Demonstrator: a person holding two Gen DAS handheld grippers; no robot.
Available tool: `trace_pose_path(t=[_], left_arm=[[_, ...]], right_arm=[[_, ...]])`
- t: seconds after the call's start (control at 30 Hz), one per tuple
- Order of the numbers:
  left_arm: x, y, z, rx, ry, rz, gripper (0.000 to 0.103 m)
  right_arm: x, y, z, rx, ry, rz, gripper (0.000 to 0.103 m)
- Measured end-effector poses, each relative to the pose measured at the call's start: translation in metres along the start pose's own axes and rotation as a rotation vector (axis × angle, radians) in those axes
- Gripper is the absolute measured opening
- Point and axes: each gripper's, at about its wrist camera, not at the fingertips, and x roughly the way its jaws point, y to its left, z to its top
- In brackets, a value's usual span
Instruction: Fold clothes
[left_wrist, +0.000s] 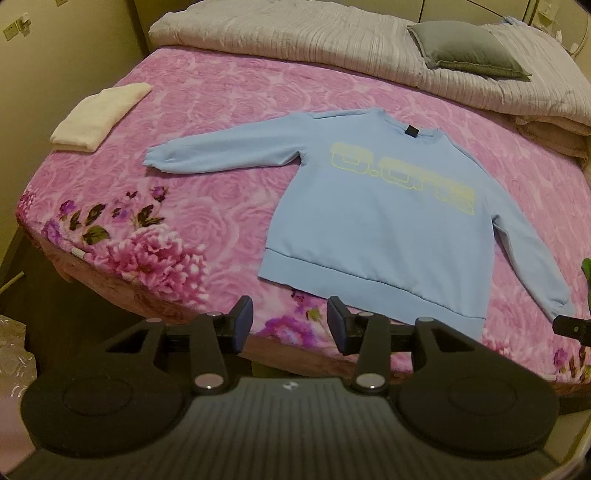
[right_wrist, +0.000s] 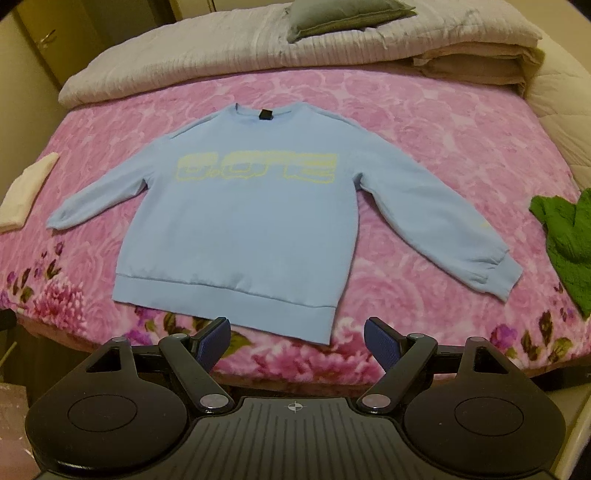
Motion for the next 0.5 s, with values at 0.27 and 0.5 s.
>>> trace_pose_path(t=[0.27, 0.5], left_arm=[[0.008, -0.014, -0.005, 0.052, 0.030, -0.028, 0.041], [0.016, -0.046, -0.008, 0.140, 0.051, -0.076, 0.041]], right_arm=[[0.005, -0.001, -0.005, 0.017, 0.028, -0.010, 0.083], [0.004, -0.023, -0.014, 0.073, 0.050, -0.037, 0.088]])
